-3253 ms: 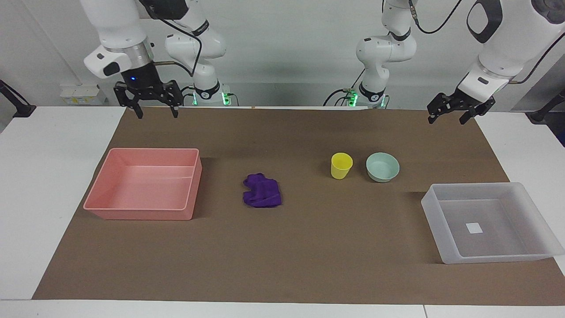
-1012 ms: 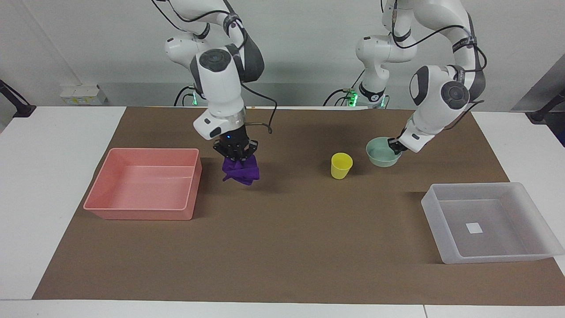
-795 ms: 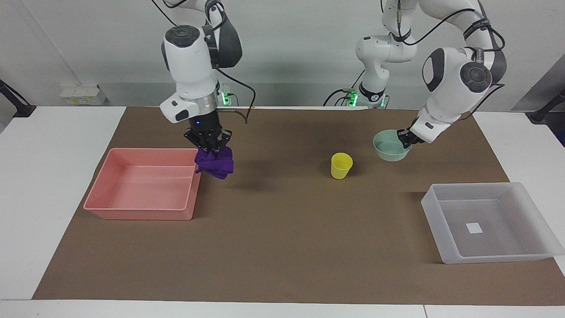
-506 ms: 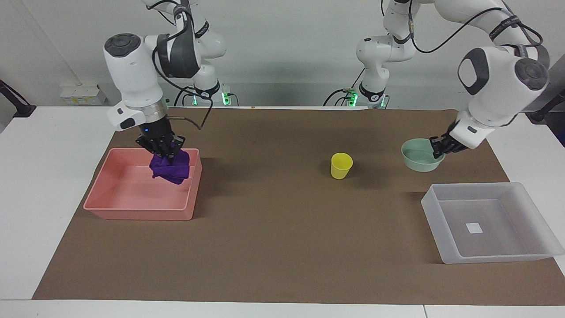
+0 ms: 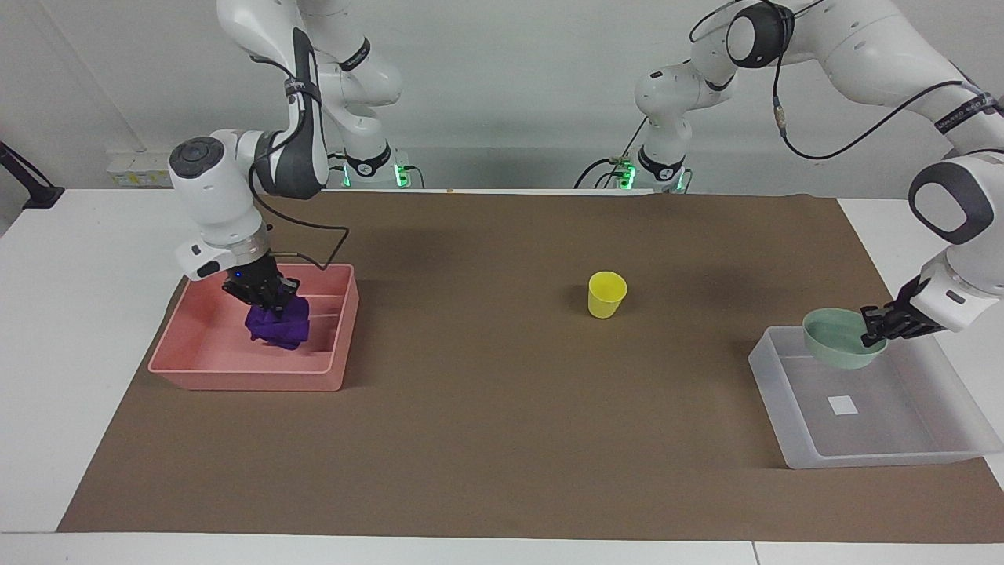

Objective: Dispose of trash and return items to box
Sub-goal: 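Carry the bowl to the clear bin while the right gripper drops the cloth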

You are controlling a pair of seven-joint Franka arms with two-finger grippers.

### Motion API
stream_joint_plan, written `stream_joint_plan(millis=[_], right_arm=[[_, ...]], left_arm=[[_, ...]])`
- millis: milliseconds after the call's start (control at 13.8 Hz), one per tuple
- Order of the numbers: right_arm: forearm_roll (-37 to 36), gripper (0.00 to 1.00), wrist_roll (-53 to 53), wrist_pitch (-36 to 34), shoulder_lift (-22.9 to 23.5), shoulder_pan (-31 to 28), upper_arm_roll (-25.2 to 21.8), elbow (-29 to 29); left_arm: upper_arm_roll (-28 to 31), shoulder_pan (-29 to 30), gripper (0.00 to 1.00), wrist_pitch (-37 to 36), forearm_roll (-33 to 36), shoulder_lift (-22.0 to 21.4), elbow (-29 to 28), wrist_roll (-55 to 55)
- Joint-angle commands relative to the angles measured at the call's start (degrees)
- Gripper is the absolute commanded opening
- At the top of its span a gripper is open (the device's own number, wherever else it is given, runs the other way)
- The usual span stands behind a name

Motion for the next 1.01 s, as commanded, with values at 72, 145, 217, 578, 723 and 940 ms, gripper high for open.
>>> stream_joint_plan(millis=[72, 145, 217, 578, 723, 940], right_arm=[[-0.59, 1.0, -0.02, 3.11, 0.75, -1.34, 0.96, -1.05], [-0.59, 1.0, 0.07, 3.11, 0.83, -1.07, 0.96, -0.79], [-0.59, 1.0, 0.07, 2.5, 0.57, -0.9, 0.96, -0.26], [-0.67, 1.0, 6.19, -7.58, -2.24, 2.17, 2.54, 6.85], [-0.67, 1.0, 11.82, -12.16, -3.9, 4.81, 2.54, 8.61], [-0.32, 1.0, 12.46, -20.5, -6.81, 4.99, 2.63, 13.87]], left_arm=[[-0.39, 0.68, 0.0, 5.58, 0.48, 5.54, 2.55, 1.63], [-0.39, 0.68, 0.0, 5.76, 0.39, 6.68, 2.55, 1.54], [-0.39, 0.77, 0.0, 5.85, 0.39, 7.56, 2.37, 1.19], [-0.48, 1.21, 1.0, 8.04, -0.22, 9.15, 2.46, 1.8], [-0.48, 1.04, 1.0, 7.44, -0.14, 8.1, 2.81, 1.71], [-1.01, 0.07, 1.0, 0.17, -0.05, 2.4, 2.81, 1.45]])
